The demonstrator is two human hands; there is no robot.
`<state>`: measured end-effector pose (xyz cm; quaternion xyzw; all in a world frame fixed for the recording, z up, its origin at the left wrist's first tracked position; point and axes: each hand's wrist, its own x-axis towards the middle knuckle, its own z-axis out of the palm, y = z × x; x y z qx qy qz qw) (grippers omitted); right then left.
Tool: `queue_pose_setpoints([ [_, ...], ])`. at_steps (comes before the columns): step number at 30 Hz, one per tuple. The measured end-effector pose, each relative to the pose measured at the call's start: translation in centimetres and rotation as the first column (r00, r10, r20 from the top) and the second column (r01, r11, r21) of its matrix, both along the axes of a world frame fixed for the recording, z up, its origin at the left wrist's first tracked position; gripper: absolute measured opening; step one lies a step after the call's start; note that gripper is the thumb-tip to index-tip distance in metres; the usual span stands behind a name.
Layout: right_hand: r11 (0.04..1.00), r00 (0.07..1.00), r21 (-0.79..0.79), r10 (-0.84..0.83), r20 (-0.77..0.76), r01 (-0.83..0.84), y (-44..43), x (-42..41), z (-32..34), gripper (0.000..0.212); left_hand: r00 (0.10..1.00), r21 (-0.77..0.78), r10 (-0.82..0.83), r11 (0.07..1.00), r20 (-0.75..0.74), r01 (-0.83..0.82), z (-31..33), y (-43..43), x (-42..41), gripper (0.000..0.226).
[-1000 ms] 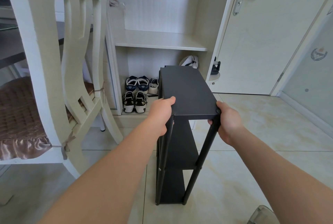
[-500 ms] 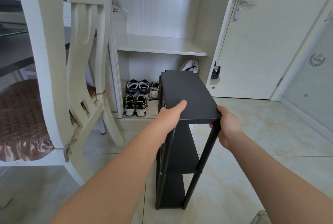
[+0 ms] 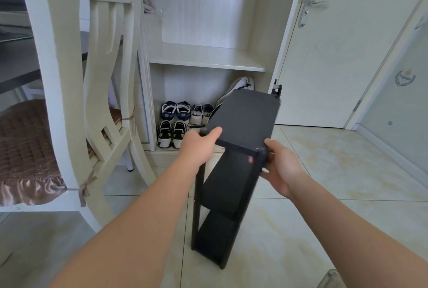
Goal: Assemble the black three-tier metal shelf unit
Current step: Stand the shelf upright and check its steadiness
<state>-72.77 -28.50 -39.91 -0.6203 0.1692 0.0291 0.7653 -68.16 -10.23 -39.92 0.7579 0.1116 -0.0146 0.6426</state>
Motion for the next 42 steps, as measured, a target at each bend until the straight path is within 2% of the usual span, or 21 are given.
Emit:
queue_pose_setpoints([
  [2,0.988,0.988,-0.020,0.154,-0.028,-0.154,0.3,-0.3,0.1,0.024,0.994,-0.050,0.082,0.996,0.065,-0.079,-0.2,0.1,0.3,0.040],
  [3,0.982,0.983,-0.047,0.180,-0.048,-0.182,0.3,-0.4,0.4,0.026,0.995,-0.094,0.093,0.992,0.045,-0.089,-0.1,0.0,0.3,0.050],
  [5,0.990,0.993,-0.092,0.097,-0.063,-0.103,-0.3,0.2,0.8,0.035,0.994,-0.156,0.093,0.982,-0.064,-0.102,0.1,-0.9,-0.1,0.072],
  [6,0.996,0.998,-0.088,0.014,-0.053,-0.019,-0.7,0.6,1.0,0.038,0.991,-0.161,0.064,0.983,-0.117,-0.082,0.1,-1.6,-0.5,0.075],
  [8,0.990,0.990,-0.028,-0.138,-0.020,0.138,-1.4,1.5,1.1,0.037,0.985,-0.179,-0.051,0.984,-0.162,0.021,0.0,-3.2,-1.2,0.064],
  [10,0.973,0.976,0.073,-0.218,-0.010,0.218,-1.4,2.1,1.0,0.032,0.987,-0.179,-0.082,0.982,-0.140,0.056,-0.1,-4.1,-1.4,0.048],
  [13,0.960,0.974,0.164,-0.221,-0.048,0.226,-0.4,2.2,0.9,0.025,0.991,-0.191,-0.084,0.980,-0.107,0.062,-0.2,-3.3,-0.5,0.037],
  [15,0.973,0.990,0.185,-0.126,-0.059,0.135,0.2,1.6,1.2,0.023,0.995,-0.202,-0.068,0.978,-0.067,0.053,0.1,-2.1,0.1,0.036],
  [16,0.994,0.997,0.099,-0.038,-0.074,0.045,0.5,1.0,1.6,0.028,0.999,-0.174,-0.025,0.985,-0.029,0.019,0.2,-1.5,0.4,0.032],
  [17,0.997,0.994,-0.064,0.043,-0.103,-0.049,0.6,0.6,2.0,0.035,0.999,-0.141,0.033,0.990,0.009,-0.031,0.3,-0.7,0.6,0.025],
  [18,0.960,0.989,-0.260,0.076,-0.124,-0.106,0.5,0.2,2.4,0.043,0.996,-0.134,0.089,0.987,0.030,-0.084,0.4,-0.1,0.8,0.018],
  [19,0.886,0.995,-0.458,0.031,-0.091,-0.069,0.1,0.1,2.7,0.049,0.991,-0.153,0.126,0.981,0.034,-0.119,0.6,0.4,0.8,0.012],
  [21,0.668,0.974,-0.709,-0.173,0.149,0.227,-1.8,0.4,3.1,0.051,0.991,-0.200,0.134,0.972,0.022,-0.127,0.8,0.5,0.6,0.008],
  [22,0.566,0.929,-0.738,-0.256,0.267,0.368,-2.9,0.6,3.3,0.046,0.993,-0.185,0.114,0.977,0.027,-0.107,0.8,0.3,0.4,0.007],
  [23,0.527,0.884,-0.710,-0.311,0.350,0.467,-4.0,0.8,3.3,0.038,0.995,-0.165,0.088,0.983,0.040,-0.080,0.8,0.0,0.1,0.017],
  [24,0.549,0.859,-0.660,-0.343,0.381,0.512,-4.8,1.0,3.1,0.030,0.996,-0.153,0.070,0.986,0.054,-0.061,0.8,-0.2,-0.1,0.027],
  [26,0.646,0.865,-0.577,-0.344,0.365,0.500,-6.0,1.6,2.3,0.040,0.996,-0.124,0.056,0.991,0.067,-0.047,1.0,-0.2,-0.5,0.031],
  [30,0.647,0.854,-0.560,-0.352,0.383,0.518,-6.7,2.5,1.1,0.056,0.999,-0.114,0.004,0.993,0.038,0.000,1.5,1.0,-0.3,0.005],
  [31,0.684,0.857,-0.517,-0.380,0.349,0.514,-6.7,2.5,1.0,0.056,0.999,-0.114,-0.006,0.993,0.037,0.010,1.5,1.2,-0.3,0.006],
  [34,0.862,0.924,-0.335,-0.336,0.186,0.380,-6.5,2.0,1.0,0.037,0.998,-0.140,-0.042,0.989,0.040,0.047,1.5,1.7,-0.1,0.012],
  [42,0.955,0.960,-0.093,-0.279,0.030,0.281,-7.6,2.0,1.5,0.016,0.997,-0.185,-0.002,0.983,0.074,0.016,1.6,1.9,0.0,0.015],
])
